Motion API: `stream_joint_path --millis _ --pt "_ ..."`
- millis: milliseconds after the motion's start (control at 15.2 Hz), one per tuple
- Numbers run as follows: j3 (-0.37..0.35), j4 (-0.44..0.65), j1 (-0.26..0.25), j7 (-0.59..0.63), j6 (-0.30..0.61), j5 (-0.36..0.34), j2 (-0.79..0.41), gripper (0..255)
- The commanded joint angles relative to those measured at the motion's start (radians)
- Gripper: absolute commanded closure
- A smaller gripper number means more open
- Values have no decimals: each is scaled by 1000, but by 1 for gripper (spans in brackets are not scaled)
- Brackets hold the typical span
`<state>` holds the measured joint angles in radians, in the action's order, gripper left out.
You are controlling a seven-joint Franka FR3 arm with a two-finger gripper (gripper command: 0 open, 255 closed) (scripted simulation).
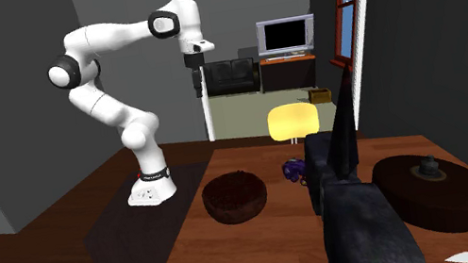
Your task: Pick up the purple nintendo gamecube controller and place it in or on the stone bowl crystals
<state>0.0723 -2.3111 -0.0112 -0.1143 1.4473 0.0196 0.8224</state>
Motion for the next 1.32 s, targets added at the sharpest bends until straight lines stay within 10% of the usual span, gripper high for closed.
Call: stream_joint_path --millis 0,1254 --pt "0 0 0 0 0 0 0 0" --pt "164 232 55 -88 360 -1 -666 0"
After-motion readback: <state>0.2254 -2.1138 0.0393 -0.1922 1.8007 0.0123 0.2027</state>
